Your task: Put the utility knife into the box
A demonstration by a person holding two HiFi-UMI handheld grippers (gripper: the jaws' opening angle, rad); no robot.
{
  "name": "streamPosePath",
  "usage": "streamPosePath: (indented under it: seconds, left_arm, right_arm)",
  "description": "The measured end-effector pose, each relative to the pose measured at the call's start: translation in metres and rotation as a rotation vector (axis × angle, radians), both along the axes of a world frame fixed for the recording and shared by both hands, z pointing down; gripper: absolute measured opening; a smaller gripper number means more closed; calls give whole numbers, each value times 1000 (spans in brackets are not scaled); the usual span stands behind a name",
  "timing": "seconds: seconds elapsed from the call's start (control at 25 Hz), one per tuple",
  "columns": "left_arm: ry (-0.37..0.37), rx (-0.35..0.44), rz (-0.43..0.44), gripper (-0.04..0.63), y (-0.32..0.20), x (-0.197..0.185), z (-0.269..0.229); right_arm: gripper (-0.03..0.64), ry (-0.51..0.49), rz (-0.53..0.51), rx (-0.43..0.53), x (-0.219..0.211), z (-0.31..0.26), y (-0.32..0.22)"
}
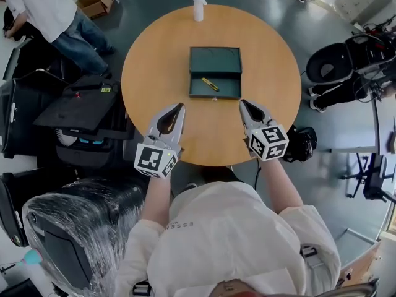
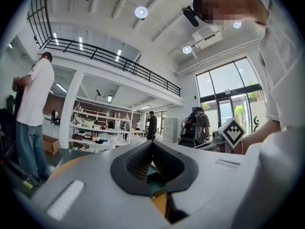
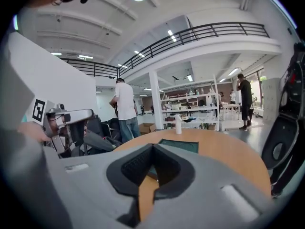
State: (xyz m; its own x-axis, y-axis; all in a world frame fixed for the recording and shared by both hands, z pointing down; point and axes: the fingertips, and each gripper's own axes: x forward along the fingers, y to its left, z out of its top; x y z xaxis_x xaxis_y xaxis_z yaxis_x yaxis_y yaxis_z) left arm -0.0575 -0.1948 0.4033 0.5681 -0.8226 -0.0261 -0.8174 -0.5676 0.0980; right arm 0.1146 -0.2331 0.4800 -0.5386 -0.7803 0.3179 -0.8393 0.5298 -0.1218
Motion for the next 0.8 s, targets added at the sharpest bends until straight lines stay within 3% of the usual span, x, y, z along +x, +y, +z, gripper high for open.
streamPosePath:
  seconds: [0.44,0.8]
  left_arm:
    - [31,7,113,17,117,-18,-8]
    - [41,6,153,17,190,-21,-8]
  right_arm:
    - [-8,48,-1,85,-44,-25,129]
    - [-8,89,45,79,-46,-28,207]
